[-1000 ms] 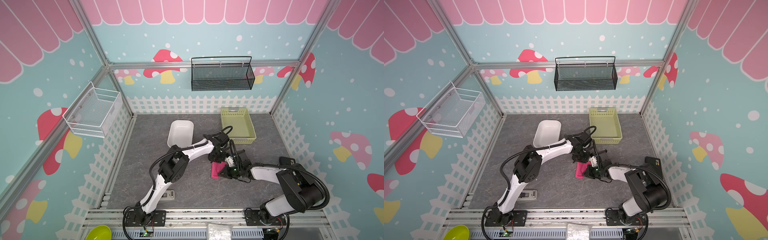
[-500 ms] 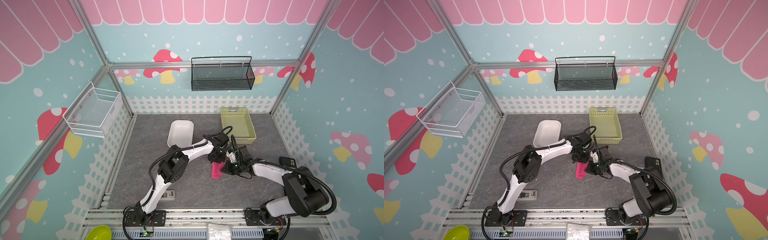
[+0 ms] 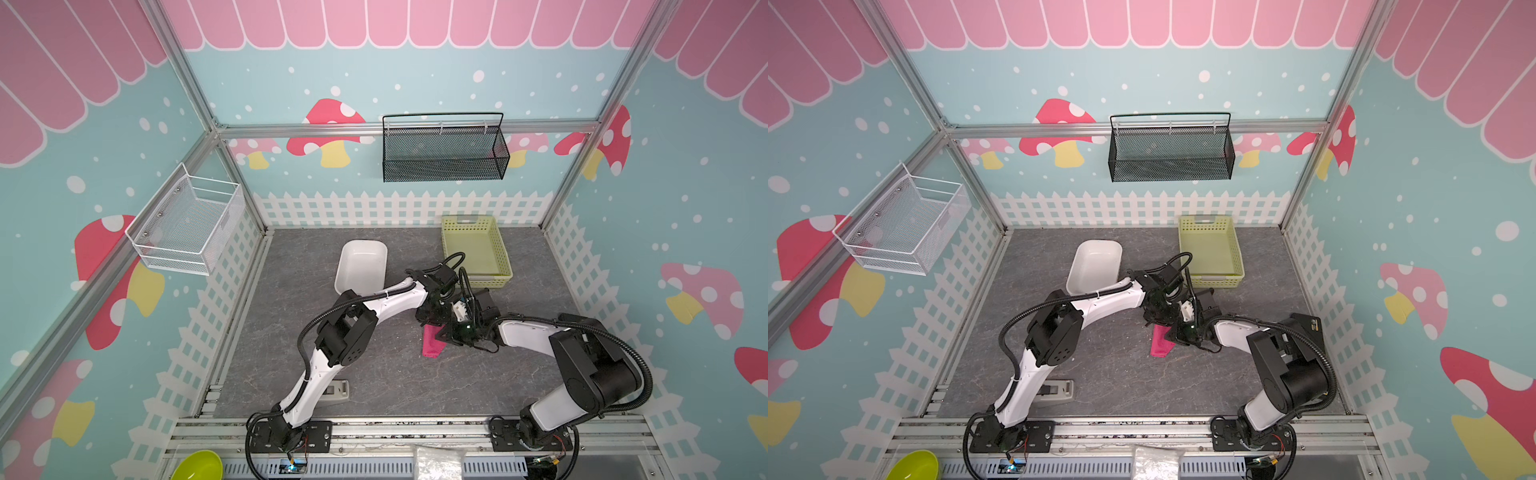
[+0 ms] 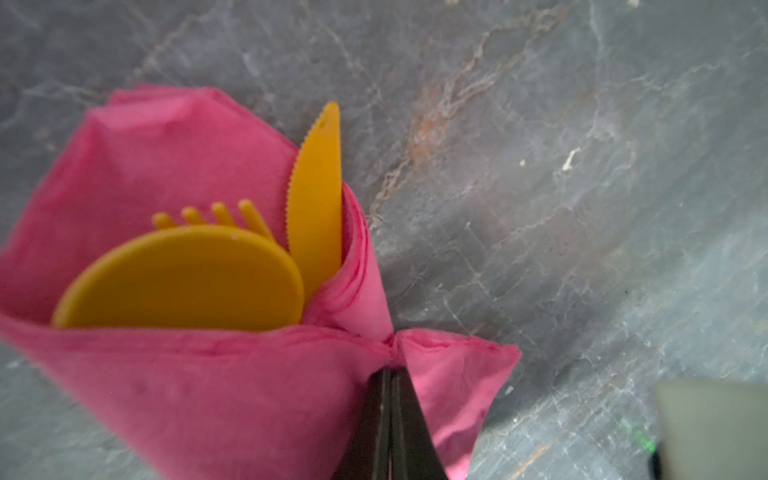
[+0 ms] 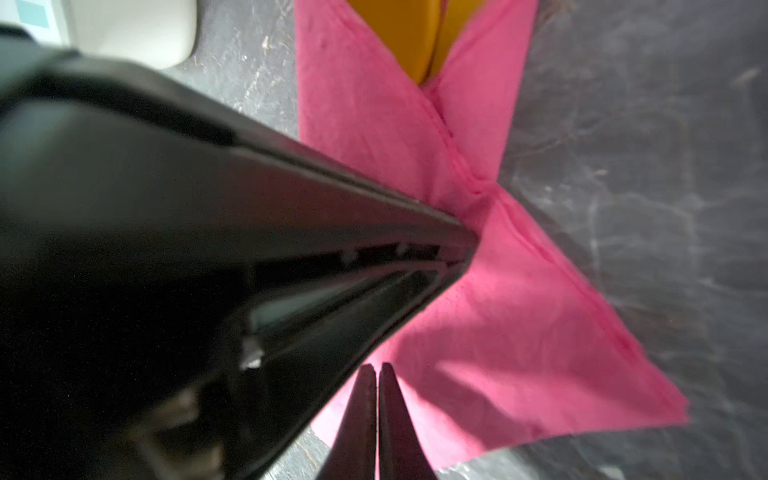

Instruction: Place the utensils on the paper napkin and roll it up

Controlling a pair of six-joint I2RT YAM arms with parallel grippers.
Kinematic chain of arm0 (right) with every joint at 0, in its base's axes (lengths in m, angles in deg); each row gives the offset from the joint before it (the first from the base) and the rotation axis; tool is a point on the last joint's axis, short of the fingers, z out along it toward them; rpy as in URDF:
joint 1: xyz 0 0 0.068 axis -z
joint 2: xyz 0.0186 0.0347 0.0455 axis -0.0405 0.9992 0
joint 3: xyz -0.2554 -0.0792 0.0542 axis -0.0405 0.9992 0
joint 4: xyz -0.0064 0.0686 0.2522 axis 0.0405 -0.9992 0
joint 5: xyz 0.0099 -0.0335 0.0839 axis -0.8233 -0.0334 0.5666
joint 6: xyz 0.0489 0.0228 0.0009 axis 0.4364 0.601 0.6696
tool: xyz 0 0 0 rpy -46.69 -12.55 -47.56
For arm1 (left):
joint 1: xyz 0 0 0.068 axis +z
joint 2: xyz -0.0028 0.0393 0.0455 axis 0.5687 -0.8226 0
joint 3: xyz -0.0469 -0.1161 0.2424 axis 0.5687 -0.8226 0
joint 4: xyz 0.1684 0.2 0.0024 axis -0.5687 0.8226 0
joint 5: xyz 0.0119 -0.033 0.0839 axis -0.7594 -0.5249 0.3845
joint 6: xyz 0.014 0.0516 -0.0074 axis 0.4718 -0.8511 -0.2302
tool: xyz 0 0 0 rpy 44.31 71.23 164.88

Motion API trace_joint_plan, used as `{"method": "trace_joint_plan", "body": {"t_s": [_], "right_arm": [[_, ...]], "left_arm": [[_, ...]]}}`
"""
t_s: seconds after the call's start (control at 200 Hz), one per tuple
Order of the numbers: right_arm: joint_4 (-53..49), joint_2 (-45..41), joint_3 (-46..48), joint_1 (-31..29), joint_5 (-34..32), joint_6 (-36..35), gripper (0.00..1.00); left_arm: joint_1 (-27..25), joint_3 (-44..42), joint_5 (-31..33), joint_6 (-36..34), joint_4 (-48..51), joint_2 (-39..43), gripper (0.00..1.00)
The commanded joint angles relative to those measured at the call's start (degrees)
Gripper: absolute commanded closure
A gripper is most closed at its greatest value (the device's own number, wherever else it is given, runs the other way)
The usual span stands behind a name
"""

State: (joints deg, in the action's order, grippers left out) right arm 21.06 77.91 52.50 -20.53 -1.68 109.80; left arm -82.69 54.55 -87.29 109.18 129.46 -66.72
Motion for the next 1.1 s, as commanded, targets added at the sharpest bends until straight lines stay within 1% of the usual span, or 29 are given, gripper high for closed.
{"method": "trace_joint_plan", "body": {"t_s": [0.0,0.16,0.24,0.34,0.44,0.685,0.876,1.011,1.096], "right_arm": [[3.33,0.59,0.27,-0.35,2.51,-0.70,0.92],[2.83,2.72,1.40,-0.26,0.69,-1.13,0.94],[2.23,3.25,2.51,-0.26,-1.08,-1.82,0.94],[2.00,4.31,3.69,-0.23,-1.45,-2.46,0.94],[1.92,4.67,4.82,-0.25,-1.96,-2.89,0.95],[1.48,4.93,5.97,-0.09,-2.60,-3.34,0.95],[1.59,5.10,6.31,0.00,-2.35,-3.72,0.95],[1.72,5.23,6.54,0.22,-2.18,-3.94,0.95],[1.83,5.18,6.65,0.26,-2.06,-3.96,0.95]], "left_arm": [[-0.66,-2.18,1.18,-0.80,2.81,-1.18,0.92],[-0.66,-2.13,1.35,-0.74,2.81,-0.96,0.92],[-0.68,-2.66,2.71,-0.34,2.62,-0.15,0.92],[-0.66,-3.59,3.80,-0.11,1.11,1.85,0.92],[-0.67,-3.27,4.24,-0.10,0.36,3.73,0.88],[-0.57,-2.02,7.67,0.49,0.30,8.94,0.80],[0.42,-4.24,9.56,1.02,0.05,13.29,0.73],[1.78,-8.75,7.89,2.30,-2.24,16.06,0.67],[3.34,-13.40,3.34,3.29,-6.46,17.50,0.59]]}}
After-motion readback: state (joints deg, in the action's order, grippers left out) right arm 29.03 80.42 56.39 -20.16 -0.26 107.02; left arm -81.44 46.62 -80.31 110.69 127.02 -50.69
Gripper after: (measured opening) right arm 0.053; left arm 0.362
